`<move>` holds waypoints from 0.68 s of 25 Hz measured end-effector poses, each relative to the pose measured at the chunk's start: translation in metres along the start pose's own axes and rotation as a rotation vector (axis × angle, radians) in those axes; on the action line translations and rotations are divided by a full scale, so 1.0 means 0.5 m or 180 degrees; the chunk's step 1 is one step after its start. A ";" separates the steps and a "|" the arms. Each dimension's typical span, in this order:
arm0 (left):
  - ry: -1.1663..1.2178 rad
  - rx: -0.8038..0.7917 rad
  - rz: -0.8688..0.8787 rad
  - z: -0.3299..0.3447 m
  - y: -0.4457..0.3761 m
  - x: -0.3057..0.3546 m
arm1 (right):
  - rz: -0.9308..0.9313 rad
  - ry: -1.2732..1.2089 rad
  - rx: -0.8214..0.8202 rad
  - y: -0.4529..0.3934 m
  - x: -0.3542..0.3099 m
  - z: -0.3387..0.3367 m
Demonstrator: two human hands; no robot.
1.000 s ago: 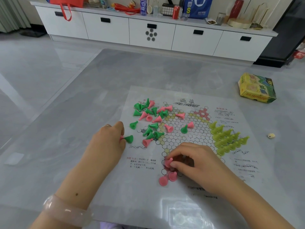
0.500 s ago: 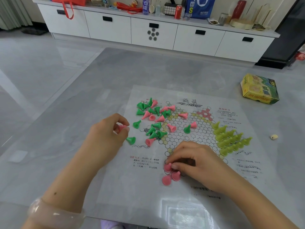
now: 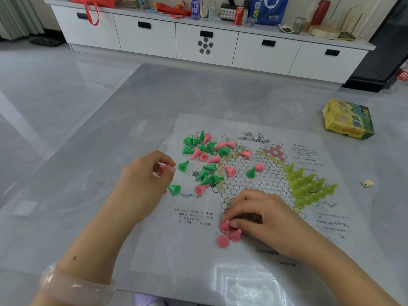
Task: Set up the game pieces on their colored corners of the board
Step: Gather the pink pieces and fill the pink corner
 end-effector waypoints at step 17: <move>0.3989 -0.0935 -0.1853 0.068 0.015 0.021 | 0.0586 0.1250 0.1482 -0.092 -0.012 -0.030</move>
Point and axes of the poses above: each hand's wrist, its own y-axis away from the middle knuckle, its own z-axis out of the palm, x = y × z, the point moved 4 cm from there along -y, towards the middle knuckle, and after that the axes turned 3 degrees about -z, right-handed, at the moved point
